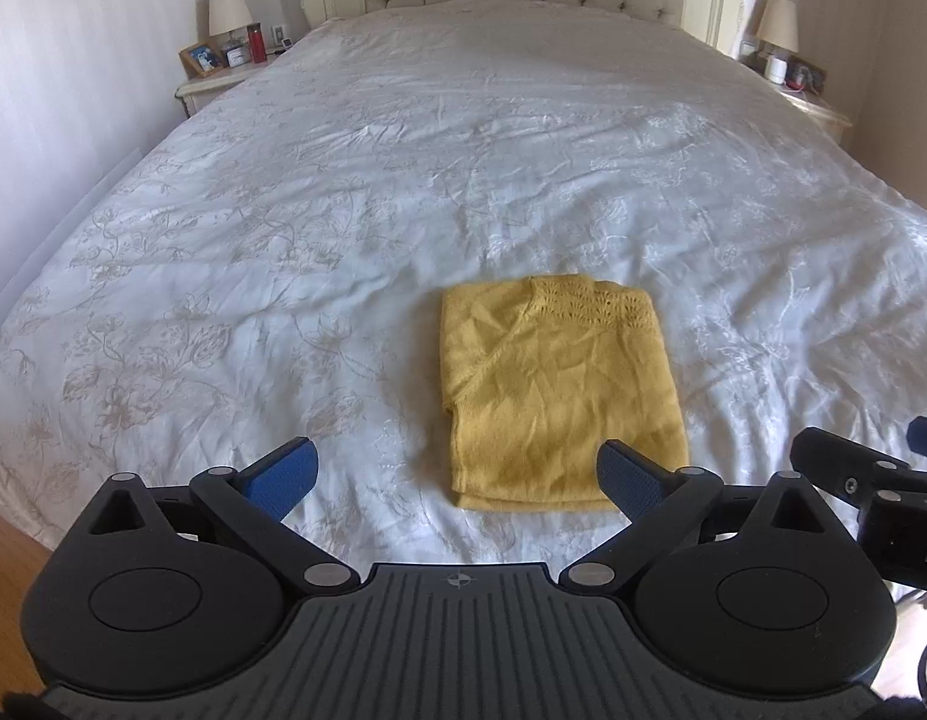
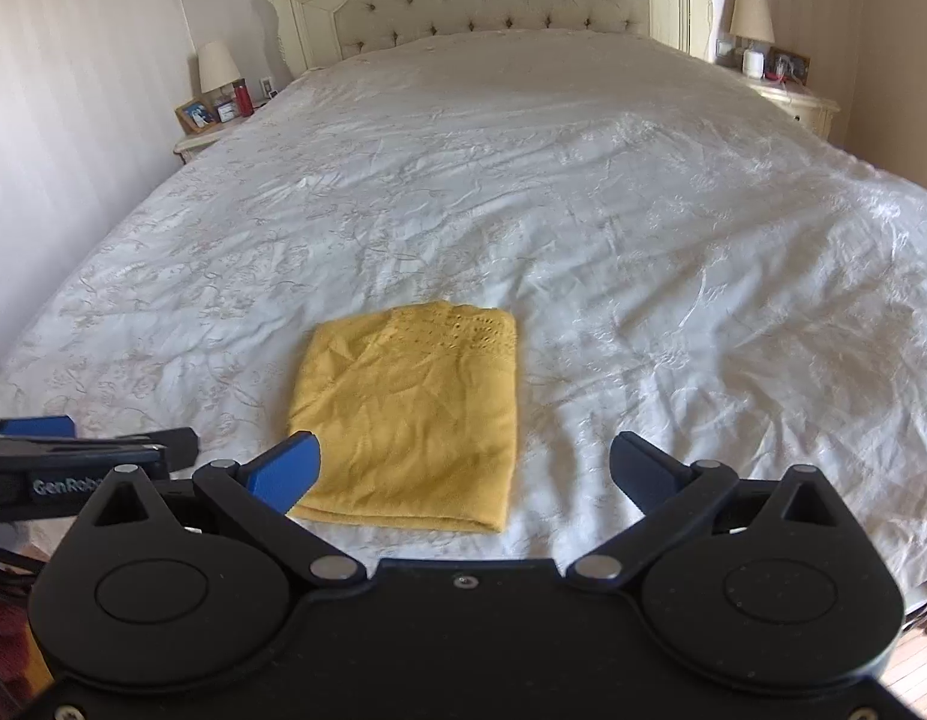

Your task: Fold small clothes

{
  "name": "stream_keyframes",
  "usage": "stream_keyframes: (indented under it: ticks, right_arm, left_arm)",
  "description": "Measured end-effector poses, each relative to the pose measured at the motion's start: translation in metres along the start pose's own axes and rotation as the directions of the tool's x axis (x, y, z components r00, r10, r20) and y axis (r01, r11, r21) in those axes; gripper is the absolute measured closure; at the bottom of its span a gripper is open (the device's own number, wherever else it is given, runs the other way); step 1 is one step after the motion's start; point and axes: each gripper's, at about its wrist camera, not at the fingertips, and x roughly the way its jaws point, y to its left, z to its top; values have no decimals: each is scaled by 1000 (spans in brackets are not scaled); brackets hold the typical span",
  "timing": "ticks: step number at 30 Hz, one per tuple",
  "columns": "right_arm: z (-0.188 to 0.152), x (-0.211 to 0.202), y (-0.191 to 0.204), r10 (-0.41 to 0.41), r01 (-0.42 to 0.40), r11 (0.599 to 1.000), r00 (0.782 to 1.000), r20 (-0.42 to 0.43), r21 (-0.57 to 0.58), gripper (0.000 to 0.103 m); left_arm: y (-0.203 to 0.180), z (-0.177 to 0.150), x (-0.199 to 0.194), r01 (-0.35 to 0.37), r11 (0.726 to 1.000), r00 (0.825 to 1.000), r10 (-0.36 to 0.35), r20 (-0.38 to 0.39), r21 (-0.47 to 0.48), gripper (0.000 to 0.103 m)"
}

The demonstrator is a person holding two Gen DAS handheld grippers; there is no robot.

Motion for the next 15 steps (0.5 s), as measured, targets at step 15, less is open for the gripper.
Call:
stream_keyframes:
  ticks: [15]
  right_arm:
    - [-8, -8, 4, 16, -16, 1000, 1000, -27, 6, 1]
  left_arm:
    - [13, -12, -4, -36, 999, 999, 36, -34, -8, 2]
